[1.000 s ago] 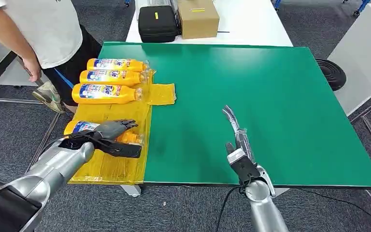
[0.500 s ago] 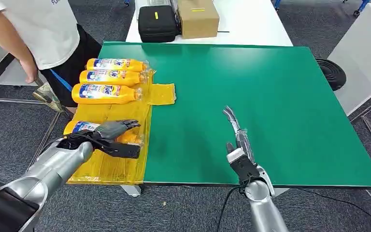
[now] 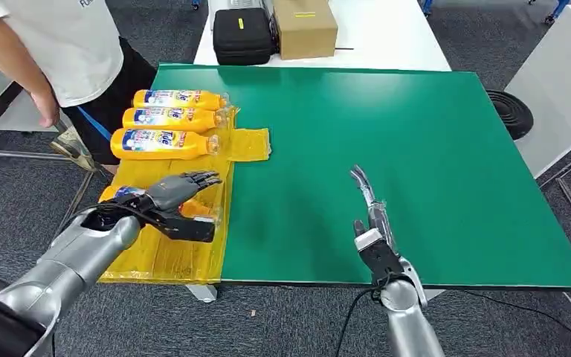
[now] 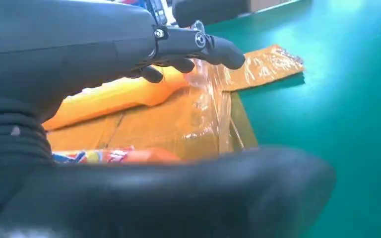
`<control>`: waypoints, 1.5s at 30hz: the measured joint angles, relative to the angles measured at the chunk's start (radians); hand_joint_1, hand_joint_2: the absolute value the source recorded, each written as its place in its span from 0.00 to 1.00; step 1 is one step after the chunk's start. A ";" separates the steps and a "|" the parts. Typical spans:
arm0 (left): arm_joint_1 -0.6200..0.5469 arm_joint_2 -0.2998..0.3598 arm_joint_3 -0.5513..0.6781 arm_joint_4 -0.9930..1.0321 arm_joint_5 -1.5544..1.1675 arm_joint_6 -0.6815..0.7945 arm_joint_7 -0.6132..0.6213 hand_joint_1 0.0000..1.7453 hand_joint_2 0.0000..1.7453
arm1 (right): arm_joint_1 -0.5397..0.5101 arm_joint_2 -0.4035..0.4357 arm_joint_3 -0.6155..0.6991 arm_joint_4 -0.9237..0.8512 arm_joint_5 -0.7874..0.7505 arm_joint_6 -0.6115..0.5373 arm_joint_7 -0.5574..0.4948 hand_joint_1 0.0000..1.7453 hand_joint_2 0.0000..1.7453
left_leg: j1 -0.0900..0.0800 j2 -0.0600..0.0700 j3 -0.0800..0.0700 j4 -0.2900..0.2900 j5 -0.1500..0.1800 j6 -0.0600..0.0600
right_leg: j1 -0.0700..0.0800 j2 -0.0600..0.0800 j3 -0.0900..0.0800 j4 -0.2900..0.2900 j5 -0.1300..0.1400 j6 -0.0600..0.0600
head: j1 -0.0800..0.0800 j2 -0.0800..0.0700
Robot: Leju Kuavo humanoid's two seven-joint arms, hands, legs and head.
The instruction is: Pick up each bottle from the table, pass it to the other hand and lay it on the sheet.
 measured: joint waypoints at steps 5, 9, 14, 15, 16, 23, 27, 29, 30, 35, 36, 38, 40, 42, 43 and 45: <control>0.008 0.026 0.011 -0.058 0.044 -0.038 -0.027 0.00 0.00 | 0.000 0.001 -0.008 0.005 0.000 0.000 0.000 0.00 1.00 | 0.000 0.000 0.000 0.000 0.000 0.000 | 0.000 0.000 0.000 0.000 0.000 0.000 | 0.000 0.000; 0.046 0.037 0.071 -0.128 0.171 -0.003 -0.069 0.00 0.00 | 0.003 0.005 -0.023 0.003 -0.023 -0.016 0.000 0.00 1.00 | 0.000 0.000 0.000 0.000 0.000 0.000 | 0.000 0.000 0.000 0.000 0.000 0.000 | 0.000 0.000; 0.216 -0.045 0.298 -0.301 0.509 0.083 -0.135 1.00 1.00 | 0.023 0.037 -0.071 -0.034 -0.132 -0.060 0.000 0.99 1.00 | 0.000 0.000 -0.001 0.000 -0.001 -0.001 | -0.001 0.000 -0.002 0.000 -0.001 0.000 | 0.000 0.000; 0.257 -0.084 0.351 -0.339 0.585 0.088 -0.143 1.00 1.00 | 0.023 0.047 -0.079 -0.039 -0.170 -0.074 0.000 1.00 1.00 | -0.001 0.001 -0.001 0.000 -0.002 -0.001 | -0.001 0.001 -0.002 0.000 -0.001 0.000 | 0.001 0.000; 0.296 -0.113 0.394 -0.369 0.645 0.102 -0.149 1.00 1.00 | 0.024 0.054 -0.083 -0.044 -0.209 -0.092 0.000 1.00 1.00 | -0.001 0.001 -0.001 0.000 -0.002 -0.001 | -0.001 0.001 -0.002 0.000 -0.001 0.000 | 0.000 0.000; 0.447 -0.296 0.600 -0.466 0.846 0.200 -0.190 1.00 1.00 | 0.032 0.080 -0.089 -0.111 -0.409 -0.217 0.000 1.00 1.00 | -0.001 0.000 -0.001 0.000 -0.002 -0.002 | 0.000 0.001 -0.002 -0.001 -0.001 0.000 | 0.000 0.000; 0.481 -0.350 0.634 -0.486 0.886 0.243 -0.214 0.00 1.00 | 0.045 0.087 -0.090 -0.122 -0.460 -0.229 0.000 1.00 1.00 | 0.000 0.000 -0.002 0.000 -0.002 -0.002 | 0.001 0.001 -0.002 -0.001 -0.001 0.000 | 0.000 0.000; 0.505 -0.370 0.642 -0.509 0.897 0.264 -0.219 0.47 1.00 | 0.048 0.090 -0.088 -0.121 -0.461 -0.242 0.000 1.00 1.00 | 0.000 0.001 -0.001 0.000 -0.002 -0.002 | 0.001 0.001 -0.002 -0.001 -0.001 0.000 | 0.000 0.000; 0.516 -0.377 0.644 -0.522 0.899 0.269 -0.219 0.47 1.00 | 0.048 0.090 -0.086 -0.119 -0.459 -0.245 0.000 1.00 1.00 | 0.000 0.001 -0.001 0.000 -0.002 -0.002 | 0.001 0.001 -0.002 -0.001 -0.001 0.000 | 0.000 0.000; 0.562 -0.393 0.649 -0.565 0.902 0.296 -0.225 0.00 1.00 | 0.051 0.090 -0.071 -0.114 -0.463 -0.243 0.000 0.21 1.00 | 0.000 0.000 -0.002 0.000 -0.003 -0.002 | 0.000 0.001 -0.002 -0.001 -0.001 0.000 | 0.000 0.000; 0.569 -0.394 0.649 -0.571 0.901 0.297 -0.226 1.00 1.00 | 0.053 0.090 -0.070 -0.114 -0.464 -0.243 0.000 1.00 1.00 | 0.000 0.000 -0.002 0.000 -0.003 -0.002 | 0.000 0.001 -0.002 -0.001 -0.001 0.000 | 0.000 0.000; 0.580 -0.396 0.649 -0.580 0.894 0.309 -0.232 0.07 1.00 | 0.057 0.090 -0.068 -0.114 -0.451 -0.255 0.000 0.00 1.00 | 0.000 0.000 -0.002 0.000 -0.003 -0.002 | 0.000 0.001 -0.002 -0.001 -0.001 0.000 | 0.000 0.000; 0.594 -0.397 0.649 -0.592 0.878 0.334 -0.237 0.00 1.00 | 0.070 0.088 -0.051 -0.115 -0.435 -0.262 0.000 0.00 1.00 | 0.000 0.000 -0.002 0.000 -0.003 -0.002 | 0.000 0.001 -0.002 -0.001 -0.001 0.000 | 0.000 0.000; 0.613 -0.398 0.649 -0.603 0.865 0.355 -0.239 0.00 1.00 | 0.090 0.088 -0.031 -0.115 -0.421 -0.276 0.000 0.00 0.00 | 0.000 0.000 -0.002 0.000 -0.003 -0.002 | 0.000 0.001 -0.002 -0.001 -0.001 0.000 | 0.000 0.000; 0.623 -0.398 0.648 -0.608 0.872 0.365 -0.239 0.00 0.00 | 0.095 0.088 -0.023 -0.114 -0.428 -0.276 0.000 0.00 0.00 | 0.000 0.000 -0.002 0.000 -0.003 -0.002 | 0.000 0.001 -0.003 -0.001 -0.001 0.000 | 0.000 0.000; 0.638 -0.401 0.648 -0.611 0.901 0.377 -0.238 0.00 0.00 | 0.100 0.088 -0.016 -0.108 -0.448 -0.274 0.000 0.00 0.00 | 0.000 0.000 -0.002 0.000 -0.003 -0.002 | 0.000 0.001 -0.003 -0.001 -0.002 -0.001 | 0.000 0.000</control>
